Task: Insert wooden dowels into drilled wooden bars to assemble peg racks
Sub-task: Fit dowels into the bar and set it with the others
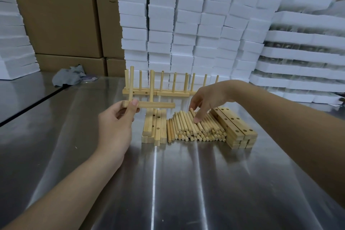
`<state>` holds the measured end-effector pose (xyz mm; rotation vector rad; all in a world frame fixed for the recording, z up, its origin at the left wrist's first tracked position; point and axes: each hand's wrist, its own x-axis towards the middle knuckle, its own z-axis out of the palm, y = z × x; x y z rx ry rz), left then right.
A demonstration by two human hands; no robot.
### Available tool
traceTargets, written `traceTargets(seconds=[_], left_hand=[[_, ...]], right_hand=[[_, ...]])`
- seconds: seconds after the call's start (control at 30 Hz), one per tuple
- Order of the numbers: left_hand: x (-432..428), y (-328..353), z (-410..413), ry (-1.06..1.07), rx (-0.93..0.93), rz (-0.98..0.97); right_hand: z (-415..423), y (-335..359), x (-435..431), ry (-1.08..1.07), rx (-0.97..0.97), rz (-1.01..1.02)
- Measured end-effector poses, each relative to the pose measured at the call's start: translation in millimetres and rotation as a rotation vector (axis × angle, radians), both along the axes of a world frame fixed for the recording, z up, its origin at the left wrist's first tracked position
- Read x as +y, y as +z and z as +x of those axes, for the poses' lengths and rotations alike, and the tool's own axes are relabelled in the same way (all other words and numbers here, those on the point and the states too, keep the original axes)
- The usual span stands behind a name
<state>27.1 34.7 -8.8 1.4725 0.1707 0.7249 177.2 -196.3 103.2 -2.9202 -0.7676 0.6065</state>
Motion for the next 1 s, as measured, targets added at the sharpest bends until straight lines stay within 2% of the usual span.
traceTargets(seconds=[0.17, 0.3, 0.37, 0.53, 0.63, 0.77, 1.0], left_hand=[[-1, 4, -2, 0.004, 0.029, -0.021], [-2, 7, -2, -0.043, 0.050, -0.040], [-4, 12, -3, -0.092, 0.060, -0.116], [-9, 25, -11, -0.224, -0.001, -0.347], [-12, 29, -16, -0.255, -0.009, -0.429], [-16, 31, -23, -0.278, 0.026, -0.416], [-16, 31, -23, -0.319, 0.022, -0.346]], right_hand=[[-4, 10, -12, -0.046, -0.070, 0.301], [-42, 18, -29, -0.111, -0.154, 0.727], [-71, 7, -35, -0.151, -0.203, 0.911], [-132, -42, -46, -0.227, -0.154, 1.326], [-149, -62, -45, -0.177, -0.166, 1.410], [-164, -70, -30, -0.010, -0.205, 1.422], [-188, -78, -16, 0.248, -0.481, 1.364]])
